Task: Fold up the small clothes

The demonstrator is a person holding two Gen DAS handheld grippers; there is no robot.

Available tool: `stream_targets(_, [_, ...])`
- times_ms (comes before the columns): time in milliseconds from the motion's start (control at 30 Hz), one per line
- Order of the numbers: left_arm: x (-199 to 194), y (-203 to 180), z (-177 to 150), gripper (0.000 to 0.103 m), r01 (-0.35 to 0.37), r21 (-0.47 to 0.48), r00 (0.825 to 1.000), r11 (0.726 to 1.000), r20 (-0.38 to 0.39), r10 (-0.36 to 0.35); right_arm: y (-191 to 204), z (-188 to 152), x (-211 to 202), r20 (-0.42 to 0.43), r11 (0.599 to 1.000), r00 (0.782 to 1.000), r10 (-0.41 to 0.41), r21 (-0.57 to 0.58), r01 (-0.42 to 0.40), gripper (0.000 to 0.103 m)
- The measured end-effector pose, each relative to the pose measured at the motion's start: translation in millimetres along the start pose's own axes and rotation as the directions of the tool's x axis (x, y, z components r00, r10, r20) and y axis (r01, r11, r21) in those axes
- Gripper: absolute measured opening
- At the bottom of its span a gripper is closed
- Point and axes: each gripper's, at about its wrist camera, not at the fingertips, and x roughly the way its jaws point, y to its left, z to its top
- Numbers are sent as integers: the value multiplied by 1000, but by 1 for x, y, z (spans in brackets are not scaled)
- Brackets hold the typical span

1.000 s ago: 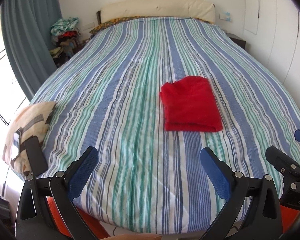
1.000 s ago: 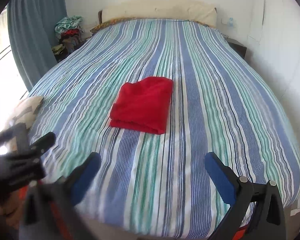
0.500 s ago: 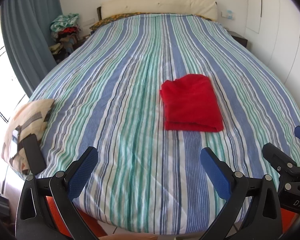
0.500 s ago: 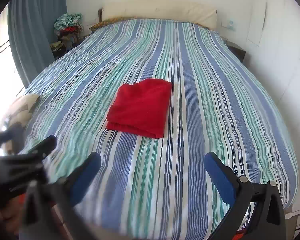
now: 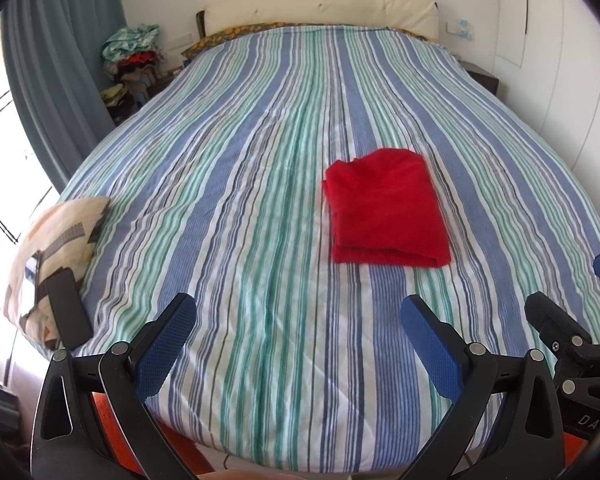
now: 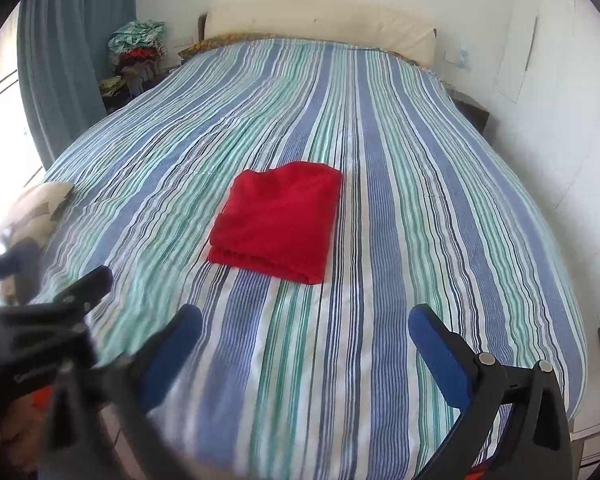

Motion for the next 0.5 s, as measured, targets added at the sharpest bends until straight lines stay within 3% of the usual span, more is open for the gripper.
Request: stream_targets(500, [3, 0, -3, 102, 1, -1, 1000, 1000, 12, -1, -1, -1, 4, -6, 1000, 1000, -14, -3, 14, 102])
